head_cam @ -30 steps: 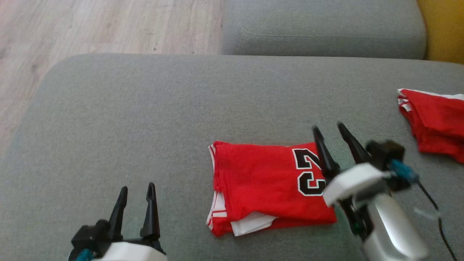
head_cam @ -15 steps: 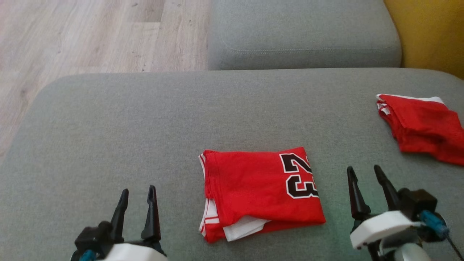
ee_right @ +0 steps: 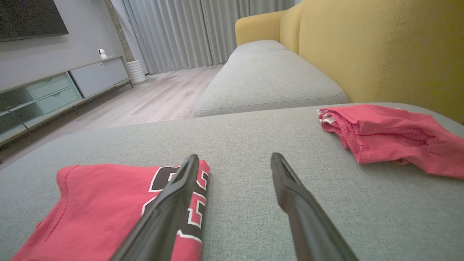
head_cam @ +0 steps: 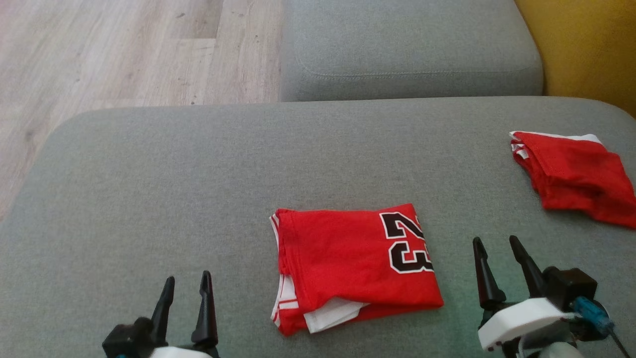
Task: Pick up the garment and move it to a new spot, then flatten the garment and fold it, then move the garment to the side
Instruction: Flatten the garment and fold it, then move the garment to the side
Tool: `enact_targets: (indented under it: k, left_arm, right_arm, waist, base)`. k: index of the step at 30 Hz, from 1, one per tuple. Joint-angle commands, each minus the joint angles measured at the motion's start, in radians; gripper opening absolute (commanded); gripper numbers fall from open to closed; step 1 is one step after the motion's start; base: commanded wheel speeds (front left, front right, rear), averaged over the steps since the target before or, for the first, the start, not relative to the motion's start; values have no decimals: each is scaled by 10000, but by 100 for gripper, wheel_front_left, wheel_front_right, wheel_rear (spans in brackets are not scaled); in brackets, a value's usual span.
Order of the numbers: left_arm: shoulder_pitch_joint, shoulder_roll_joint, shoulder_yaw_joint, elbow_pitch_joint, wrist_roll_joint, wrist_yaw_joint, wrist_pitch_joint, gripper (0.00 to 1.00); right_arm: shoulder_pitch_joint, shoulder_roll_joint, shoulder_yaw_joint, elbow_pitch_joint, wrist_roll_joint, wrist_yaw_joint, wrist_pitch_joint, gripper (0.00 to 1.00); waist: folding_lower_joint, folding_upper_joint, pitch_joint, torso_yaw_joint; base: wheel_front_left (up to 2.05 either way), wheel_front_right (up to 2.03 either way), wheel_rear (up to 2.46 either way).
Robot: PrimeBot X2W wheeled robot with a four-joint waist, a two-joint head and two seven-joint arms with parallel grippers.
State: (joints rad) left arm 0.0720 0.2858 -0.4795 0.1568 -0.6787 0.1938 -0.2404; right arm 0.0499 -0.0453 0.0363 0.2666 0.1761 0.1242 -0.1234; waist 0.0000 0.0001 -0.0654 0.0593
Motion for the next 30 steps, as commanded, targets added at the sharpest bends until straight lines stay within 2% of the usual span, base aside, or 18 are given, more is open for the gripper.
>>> enact_targets:
  k: [1, 14, 23, 30]
  left_arm:
    - [-283, 92, 447, -236, -14, -8, -149, 100]
    - [-197, 121, 405, -252, 30, 51, -160, 100]
    - [-443, 62, 212, -262, 127, 22, -90, 100]
    - [-539, -161, 170, -98, 104, -51, -126, 100]
  right_arm:
    - [-276, -49, 284, -288, 43, 65, -72, 100]
    - [-298, -49, 321, -79, -41, 65, 91, 100]
    - [-1667, -49, -232, 335, -532, 65, 1959, 100]
    - [-2351, -112, -369, 1065, -190, 65, 3880, 100]
  waist:
    - [0, -1, -7, 4]
    - [0, -1, -51, 126]
    - [0, -1, 251, 686]
    - [0, -1, 679, 1445]
  base:
    - [0, 0, 0]
    - [0, 0, 0]
    - [0, 0, 0]
    - [0, 0, 0]
